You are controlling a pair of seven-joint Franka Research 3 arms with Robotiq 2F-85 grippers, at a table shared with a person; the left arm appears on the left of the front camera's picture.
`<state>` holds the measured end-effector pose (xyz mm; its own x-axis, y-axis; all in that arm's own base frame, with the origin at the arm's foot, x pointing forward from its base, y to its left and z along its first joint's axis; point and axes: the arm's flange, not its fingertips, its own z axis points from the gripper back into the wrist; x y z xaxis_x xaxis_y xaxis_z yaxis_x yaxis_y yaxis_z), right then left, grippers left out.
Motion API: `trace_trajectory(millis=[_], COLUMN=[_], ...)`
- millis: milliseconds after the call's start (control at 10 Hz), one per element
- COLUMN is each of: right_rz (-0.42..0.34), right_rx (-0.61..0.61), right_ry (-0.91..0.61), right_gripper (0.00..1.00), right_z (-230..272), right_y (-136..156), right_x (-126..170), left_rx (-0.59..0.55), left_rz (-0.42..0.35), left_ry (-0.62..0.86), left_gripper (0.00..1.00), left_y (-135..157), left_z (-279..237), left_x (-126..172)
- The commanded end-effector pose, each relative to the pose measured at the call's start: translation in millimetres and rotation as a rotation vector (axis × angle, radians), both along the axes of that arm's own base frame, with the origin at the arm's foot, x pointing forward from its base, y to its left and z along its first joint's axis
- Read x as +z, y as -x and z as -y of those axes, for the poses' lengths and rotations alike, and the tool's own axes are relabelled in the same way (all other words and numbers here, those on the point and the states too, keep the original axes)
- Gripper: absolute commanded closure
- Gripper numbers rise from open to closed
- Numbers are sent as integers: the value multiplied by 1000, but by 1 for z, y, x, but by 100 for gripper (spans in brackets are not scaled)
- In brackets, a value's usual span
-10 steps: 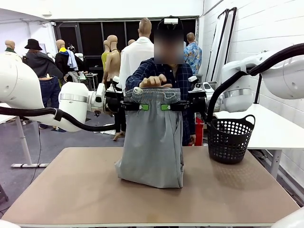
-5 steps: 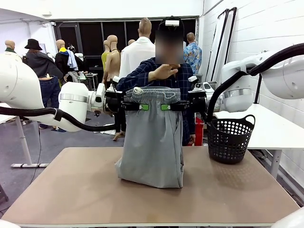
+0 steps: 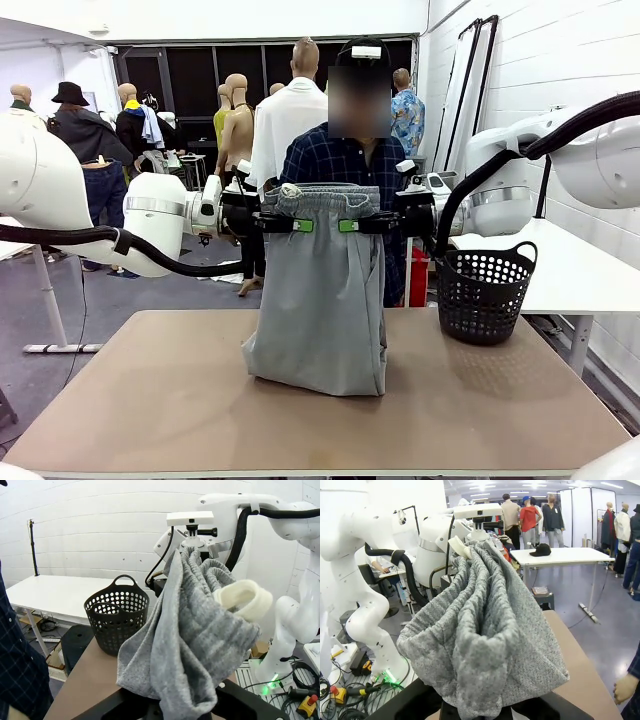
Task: Fold the training pants.
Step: Fold the Training pants in half.
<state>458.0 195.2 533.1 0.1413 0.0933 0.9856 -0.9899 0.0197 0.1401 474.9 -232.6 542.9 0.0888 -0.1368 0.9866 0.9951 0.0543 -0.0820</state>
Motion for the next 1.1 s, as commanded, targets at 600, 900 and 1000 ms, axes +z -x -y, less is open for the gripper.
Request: trace_trajectory(millis=[600, 900, 1000], right_rz=[2, 2, 2], right_rx=[6, 6, 6], right_ry=[-7, -7, -7], right_gripper=[100, 100, 100], right_z=[-2, -2, -2], right_y=[2, 2, 2], right_x=[3, 3, 3], left_rx=[-8, -8, -8], left_rz=[17, 17, 17], left_ry=[34, 34, 34], left_gripper=[100, 100, 100], left_y=[5, 5, 5], left_z=[-1, -1, -1], left_x=[2, 2, 2])
